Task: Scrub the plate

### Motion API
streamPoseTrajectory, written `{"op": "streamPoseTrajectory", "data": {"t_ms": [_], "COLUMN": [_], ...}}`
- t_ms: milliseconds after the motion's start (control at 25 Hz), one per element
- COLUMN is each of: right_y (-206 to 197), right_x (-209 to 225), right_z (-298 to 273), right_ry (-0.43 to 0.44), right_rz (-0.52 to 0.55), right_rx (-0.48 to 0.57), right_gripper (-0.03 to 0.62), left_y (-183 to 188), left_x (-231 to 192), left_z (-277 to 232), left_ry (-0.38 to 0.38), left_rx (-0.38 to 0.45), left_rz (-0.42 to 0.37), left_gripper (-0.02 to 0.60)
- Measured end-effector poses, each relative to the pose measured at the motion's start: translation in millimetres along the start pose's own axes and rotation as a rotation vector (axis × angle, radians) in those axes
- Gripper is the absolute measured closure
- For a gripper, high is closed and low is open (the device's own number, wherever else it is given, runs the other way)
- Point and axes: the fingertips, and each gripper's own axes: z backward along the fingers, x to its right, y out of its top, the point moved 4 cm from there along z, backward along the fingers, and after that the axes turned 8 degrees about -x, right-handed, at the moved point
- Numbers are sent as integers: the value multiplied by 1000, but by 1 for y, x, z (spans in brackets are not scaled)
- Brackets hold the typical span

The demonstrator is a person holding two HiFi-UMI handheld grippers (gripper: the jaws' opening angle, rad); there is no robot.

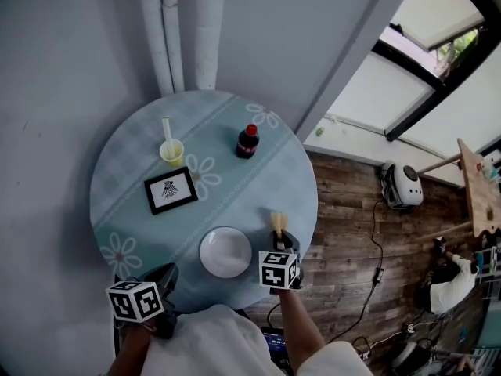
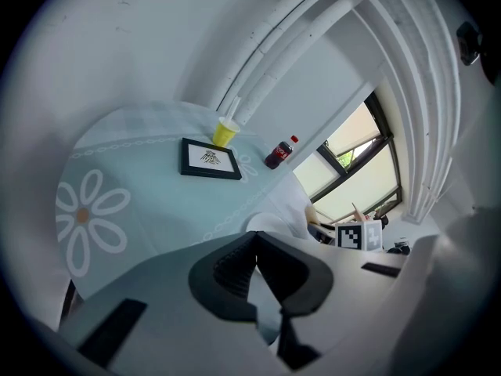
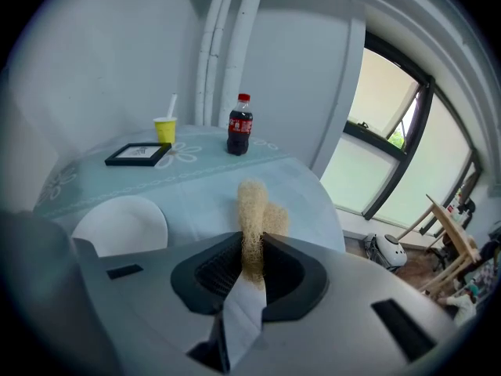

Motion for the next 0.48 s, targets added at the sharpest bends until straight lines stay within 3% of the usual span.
{"op": "streamPoseTrajectory", "data": {"t_ms": [320,480], "right_y": [16,12], "right_x": [8,10], "right_z": [36,49], "right_ry": [11,16], "right_rz": [-46,-46], "right_rx": [121,125], "right_gripper": [528,528], "left_y": [1,4], "left_x": [5,9], "left_z": [-20,-42], "left_ry": [-59,-128], "left_rx": [-23,-55], "left_rz": [5,57], "left_gripper": [574,574]}}
